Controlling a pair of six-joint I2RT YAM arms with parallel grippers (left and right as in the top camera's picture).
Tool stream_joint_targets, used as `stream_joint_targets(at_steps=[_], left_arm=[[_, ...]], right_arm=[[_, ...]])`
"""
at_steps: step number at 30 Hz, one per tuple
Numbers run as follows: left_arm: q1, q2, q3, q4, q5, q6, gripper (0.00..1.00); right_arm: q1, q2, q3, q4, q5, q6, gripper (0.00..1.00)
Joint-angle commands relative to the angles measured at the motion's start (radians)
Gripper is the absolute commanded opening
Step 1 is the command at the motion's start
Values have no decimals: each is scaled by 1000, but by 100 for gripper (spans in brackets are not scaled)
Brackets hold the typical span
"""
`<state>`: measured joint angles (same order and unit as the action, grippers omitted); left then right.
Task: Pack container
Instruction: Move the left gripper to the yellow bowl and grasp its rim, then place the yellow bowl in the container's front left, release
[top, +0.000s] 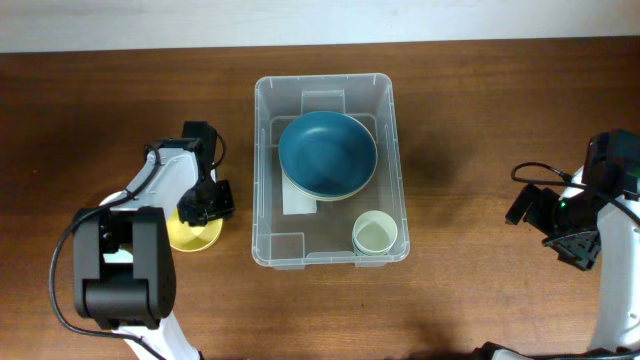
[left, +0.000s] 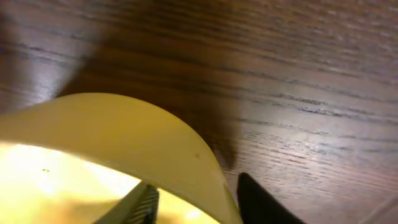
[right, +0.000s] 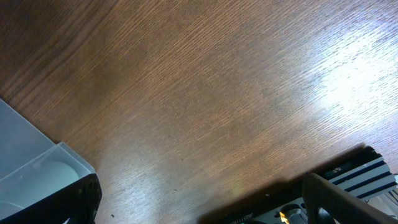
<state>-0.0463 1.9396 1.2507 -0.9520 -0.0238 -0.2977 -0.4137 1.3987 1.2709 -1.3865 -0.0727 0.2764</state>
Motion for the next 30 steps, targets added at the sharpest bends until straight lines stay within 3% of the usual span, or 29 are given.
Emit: stream_joint_targets(at_steps=[1,3,6,12,21,26,30], left_arm=[[1,10,-3,6,13,0,20],[1,10,7,5,13,0,7],[1,10,28,5,13,0,1],[-15,9,153,-44,10,43,1],[-113,-68,559,-259,9,54,0],[-217,-158,630,-273,10,68,1],[-379,-181,629,-355,9,68,1]], right_arm=[[-6,-14,-5,0,5,-8,99],[-6,-14,-5,0,5,-8,99],[-6,-14,-5,0,5,-8,99],[-6,-14,-5,0,6,-11,99],[-6,-14,-5,0,6,-11,99],[-6,-14,-5,3,5,-11,99],[-6,-14,-5,4,5,-11,99]])
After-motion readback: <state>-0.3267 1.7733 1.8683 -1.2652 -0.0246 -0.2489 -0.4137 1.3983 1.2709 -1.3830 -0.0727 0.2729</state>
